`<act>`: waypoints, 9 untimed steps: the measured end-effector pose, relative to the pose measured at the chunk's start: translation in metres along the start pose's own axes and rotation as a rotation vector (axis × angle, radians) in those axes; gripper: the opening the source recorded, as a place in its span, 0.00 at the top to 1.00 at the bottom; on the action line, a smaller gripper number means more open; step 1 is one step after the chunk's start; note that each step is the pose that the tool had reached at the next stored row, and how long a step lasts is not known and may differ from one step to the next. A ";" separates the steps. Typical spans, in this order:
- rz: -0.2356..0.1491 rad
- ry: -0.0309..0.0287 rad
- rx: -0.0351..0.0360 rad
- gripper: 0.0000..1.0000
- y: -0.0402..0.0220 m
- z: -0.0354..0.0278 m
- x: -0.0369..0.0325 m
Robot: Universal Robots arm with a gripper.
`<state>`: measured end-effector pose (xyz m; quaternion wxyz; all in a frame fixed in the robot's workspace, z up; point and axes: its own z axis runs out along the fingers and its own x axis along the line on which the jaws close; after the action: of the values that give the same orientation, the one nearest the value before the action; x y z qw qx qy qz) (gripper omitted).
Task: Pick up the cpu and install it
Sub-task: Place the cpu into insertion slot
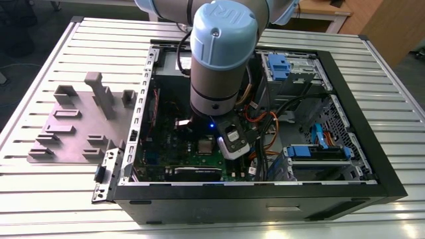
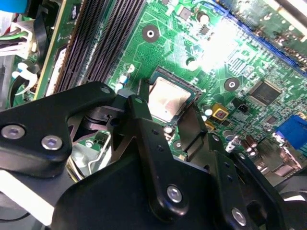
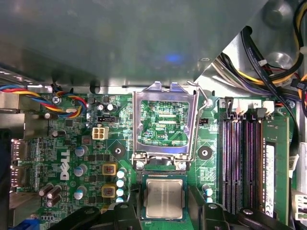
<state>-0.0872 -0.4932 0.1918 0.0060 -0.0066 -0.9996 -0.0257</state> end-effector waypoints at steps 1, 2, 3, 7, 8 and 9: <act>0.003 -0.0001 -0.0001 0.49 0.0000 0.0001 0.0000; 0.004 -0.0002 0.0000 0.49 0.0000 0.0002 0.0000; 0.005 -0.0003 -0.0001 0.49 0.0000 0.0002 0.0000; 0.005 -0.0003 -0.0002 0.47 0.0000 0.0003 0.0000; 0.005 -0.0003 -0.0002 0.47 0.0000 0.0003 0.0000; 0.005 -0.0003 -0.0002 0.42 0.0000 0.0002 0.0000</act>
<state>-0.0871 -0.4932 0.1916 0.0059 -0.0092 -0.9996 -0.0257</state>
